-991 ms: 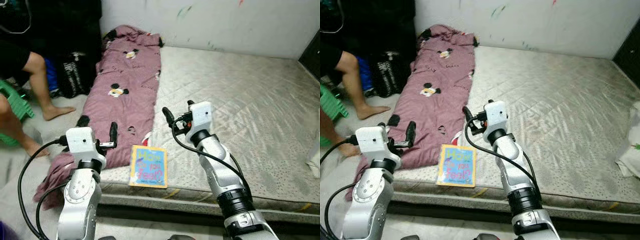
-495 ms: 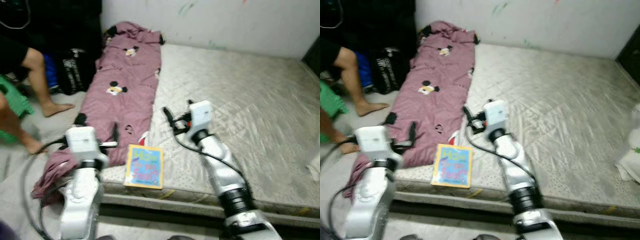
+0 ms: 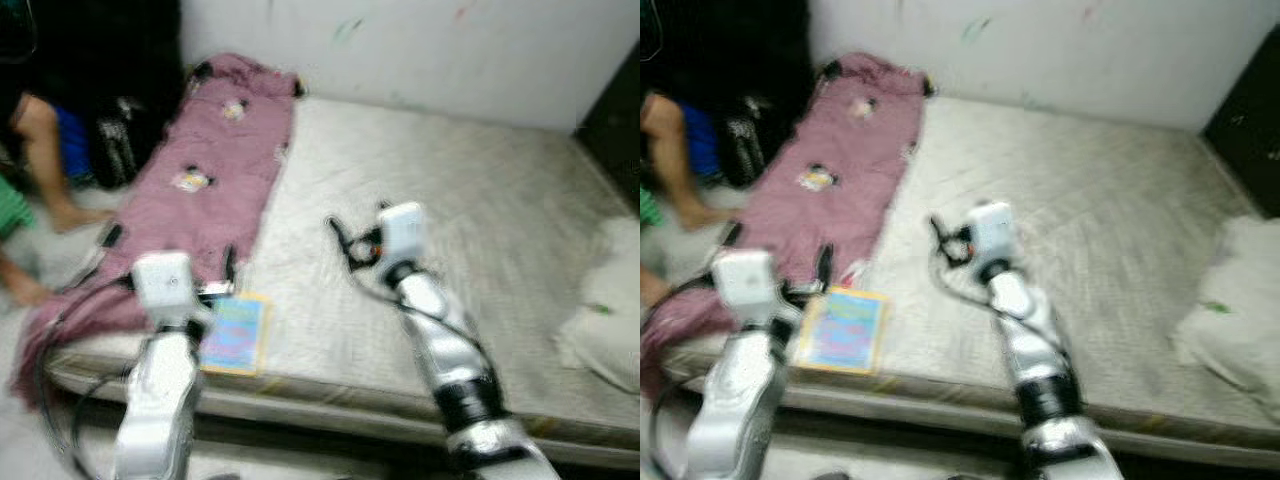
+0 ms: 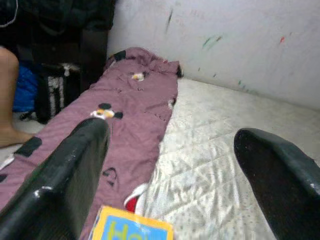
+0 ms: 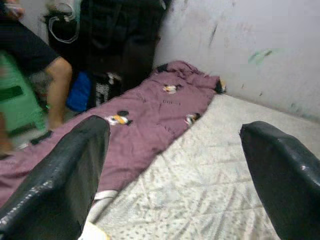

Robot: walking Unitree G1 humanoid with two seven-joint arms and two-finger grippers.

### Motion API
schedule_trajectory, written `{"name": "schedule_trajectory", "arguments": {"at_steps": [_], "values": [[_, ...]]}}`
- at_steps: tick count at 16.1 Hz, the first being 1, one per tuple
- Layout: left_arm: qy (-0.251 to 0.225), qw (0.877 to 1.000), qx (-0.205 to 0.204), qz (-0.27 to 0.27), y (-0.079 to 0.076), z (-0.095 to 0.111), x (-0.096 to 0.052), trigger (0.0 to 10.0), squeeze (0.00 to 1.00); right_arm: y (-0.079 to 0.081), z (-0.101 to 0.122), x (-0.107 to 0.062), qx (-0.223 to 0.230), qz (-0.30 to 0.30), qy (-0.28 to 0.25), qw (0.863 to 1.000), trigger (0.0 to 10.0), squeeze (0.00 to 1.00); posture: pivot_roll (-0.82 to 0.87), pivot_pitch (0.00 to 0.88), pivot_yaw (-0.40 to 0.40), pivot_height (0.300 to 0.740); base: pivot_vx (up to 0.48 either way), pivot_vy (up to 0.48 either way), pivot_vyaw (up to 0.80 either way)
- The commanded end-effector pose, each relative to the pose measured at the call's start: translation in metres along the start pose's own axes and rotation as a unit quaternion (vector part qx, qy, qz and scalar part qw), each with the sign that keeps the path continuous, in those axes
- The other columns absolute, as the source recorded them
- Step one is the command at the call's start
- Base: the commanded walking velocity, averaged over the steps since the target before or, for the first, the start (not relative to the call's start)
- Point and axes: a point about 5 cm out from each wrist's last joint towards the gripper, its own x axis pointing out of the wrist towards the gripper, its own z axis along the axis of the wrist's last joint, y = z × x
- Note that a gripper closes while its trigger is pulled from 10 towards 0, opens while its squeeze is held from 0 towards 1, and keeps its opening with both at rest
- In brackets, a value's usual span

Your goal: Clean up the room

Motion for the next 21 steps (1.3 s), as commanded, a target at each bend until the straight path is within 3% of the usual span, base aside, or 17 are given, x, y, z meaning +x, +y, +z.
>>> {"name": "schedule_trajectory", "arguments": {"at_steps": [1, 14, 21], "values": [[-0.006, 1.0, -0.004, -0.008, -0.0065, 0.0029, 0.0022, 10.0, 0.0, -0.0084, 0.0021, -0.0013, -0.01, -0.007, -0.001, 1.0, 10.0, 0.0, 0.04, 0.0, -0.078, 0.74, 0.0, -0.401, 0.0], [-0.007, 1.0, -0.007, -0.007, -0.0082, 0.0028, 0.0028, 10.0, 0.0, -0.0092, 0.0017, -0.0007, -0.014, -0.004, -0.001, 1.0, 10.0, 0.0, 0.03, 0.0, -0.082, 0.74, 0.0, -0.4, 0.0], [-0.023, 0.999, -0.024, -0.015, -0.0085, 0.0064, 0.0015, 10.0, 0.0, -0.009, 0.0012, -0.0003, -0.015, -0.003, 0.0, 1.0, 10.0, 0.0, 0.03, 0.0, -0.083, 0.74, 0.076, 0.0, 0.0]]}}
